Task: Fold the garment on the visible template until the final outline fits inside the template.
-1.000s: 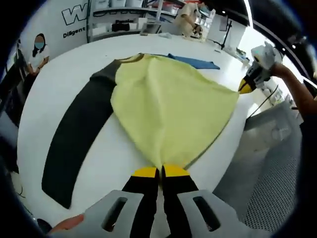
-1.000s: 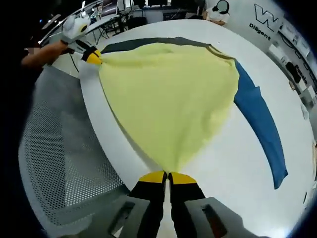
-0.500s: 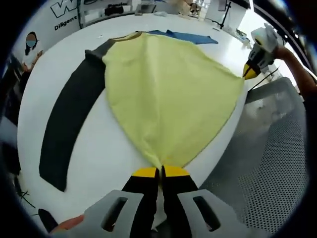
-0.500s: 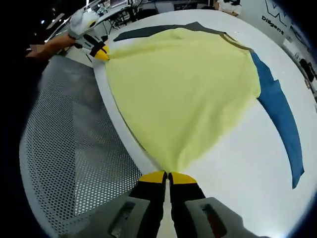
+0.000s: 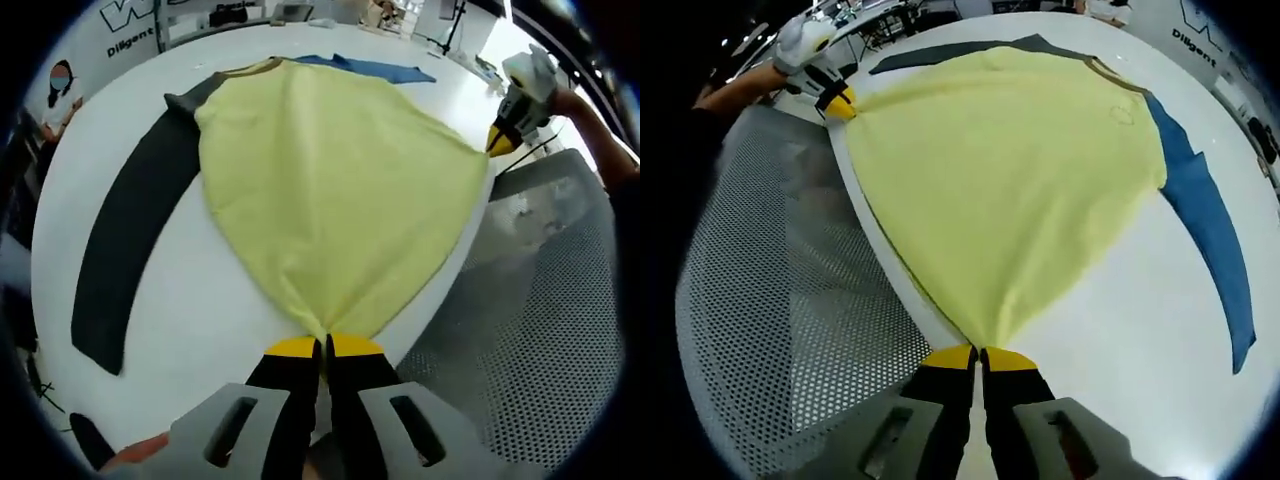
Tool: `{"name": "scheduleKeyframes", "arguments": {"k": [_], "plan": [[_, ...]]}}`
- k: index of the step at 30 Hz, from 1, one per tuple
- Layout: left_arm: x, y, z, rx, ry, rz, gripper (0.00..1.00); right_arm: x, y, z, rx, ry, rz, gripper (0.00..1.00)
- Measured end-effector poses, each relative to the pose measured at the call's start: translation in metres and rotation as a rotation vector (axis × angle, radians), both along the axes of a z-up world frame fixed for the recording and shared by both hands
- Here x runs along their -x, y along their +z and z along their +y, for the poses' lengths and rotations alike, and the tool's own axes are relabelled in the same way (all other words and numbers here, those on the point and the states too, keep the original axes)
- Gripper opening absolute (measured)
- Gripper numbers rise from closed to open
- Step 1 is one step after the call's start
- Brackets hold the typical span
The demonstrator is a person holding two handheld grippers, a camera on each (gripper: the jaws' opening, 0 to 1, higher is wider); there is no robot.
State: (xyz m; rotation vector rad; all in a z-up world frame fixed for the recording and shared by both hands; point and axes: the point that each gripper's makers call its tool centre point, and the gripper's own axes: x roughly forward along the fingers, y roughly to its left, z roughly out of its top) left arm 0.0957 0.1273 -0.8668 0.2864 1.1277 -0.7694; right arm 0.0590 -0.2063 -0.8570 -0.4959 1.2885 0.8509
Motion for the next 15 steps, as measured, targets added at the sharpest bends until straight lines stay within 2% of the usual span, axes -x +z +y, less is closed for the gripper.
{"name": "scheduleKeyframes", "arguments": {"k": [1, 2, 15], "plan": [[0.0062, 0.0003, -0.0042, 0.028, 0.014, 0.045, 0.01, 0.001, -0.0019, -0.0041, 0.022, -0.001, 0.006, 0.0], [0.0098, 0.0006, -0.0079, 0.045, 0.013, 0.062, 0.01, 0.0024, -0.0037, -0.0071, 0.039, 0.004, 0.011, 0.0], [0.0078, -0.0007, -0.004, 0.016, 0.01, 0.017, 0.02, 0.0072, -0.0103, -0.0032, 0.027, 0.014, 0.022, 0.0]]}}
